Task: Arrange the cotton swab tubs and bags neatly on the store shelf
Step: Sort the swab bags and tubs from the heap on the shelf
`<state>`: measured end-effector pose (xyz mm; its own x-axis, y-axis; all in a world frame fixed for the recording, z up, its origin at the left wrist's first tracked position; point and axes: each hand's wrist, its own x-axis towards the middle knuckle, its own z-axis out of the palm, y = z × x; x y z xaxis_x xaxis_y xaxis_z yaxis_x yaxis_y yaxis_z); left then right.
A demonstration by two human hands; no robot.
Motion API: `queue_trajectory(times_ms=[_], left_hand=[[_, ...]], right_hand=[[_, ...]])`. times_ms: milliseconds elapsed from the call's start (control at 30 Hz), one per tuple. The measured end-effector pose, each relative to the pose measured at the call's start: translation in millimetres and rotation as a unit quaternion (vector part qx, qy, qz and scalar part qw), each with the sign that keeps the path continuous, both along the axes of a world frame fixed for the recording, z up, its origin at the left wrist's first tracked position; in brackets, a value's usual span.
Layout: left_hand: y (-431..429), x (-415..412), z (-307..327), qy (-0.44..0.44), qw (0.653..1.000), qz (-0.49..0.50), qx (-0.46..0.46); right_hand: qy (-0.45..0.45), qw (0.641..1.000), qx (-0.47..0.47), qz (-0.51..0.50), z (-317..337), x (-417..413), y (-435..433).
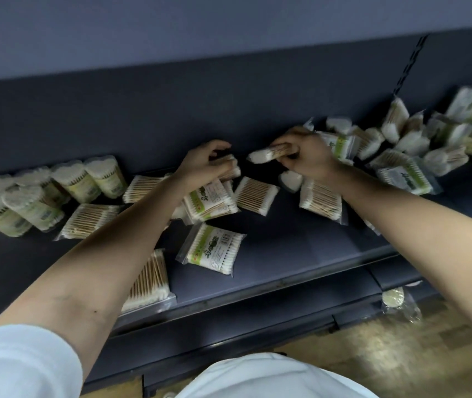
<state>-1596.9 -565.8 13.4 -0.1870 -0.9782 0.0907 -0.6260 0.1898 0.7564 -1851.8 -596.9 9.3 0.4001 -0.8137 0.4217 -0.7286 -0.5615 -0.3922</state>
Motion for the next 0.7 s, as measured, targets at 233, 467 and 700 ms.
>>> queue_trajectory(times_ms=[233, 467, 700], left_hand=[[-4.5, -36.6, 26.3, 0.201, 0.971, -0.035, 0.128], [-4.2, -37.4, 18.6, 0.233, 0.960, -0.059, 0.141], [-0.2, -44.6, 24.3, 0.221, 0.966, -0.058, 0.119]], right_hand=[[-0.072, 0.984, -0.138, 0.082, 15.0, 18.1, 9.0], [-0.083, 0.982, -0.162, 0.057, 2.2, 0.2, 8.0], [-0.069, 0.985, -0.153, 0.028, 0.5, -9.4, 10.2]])
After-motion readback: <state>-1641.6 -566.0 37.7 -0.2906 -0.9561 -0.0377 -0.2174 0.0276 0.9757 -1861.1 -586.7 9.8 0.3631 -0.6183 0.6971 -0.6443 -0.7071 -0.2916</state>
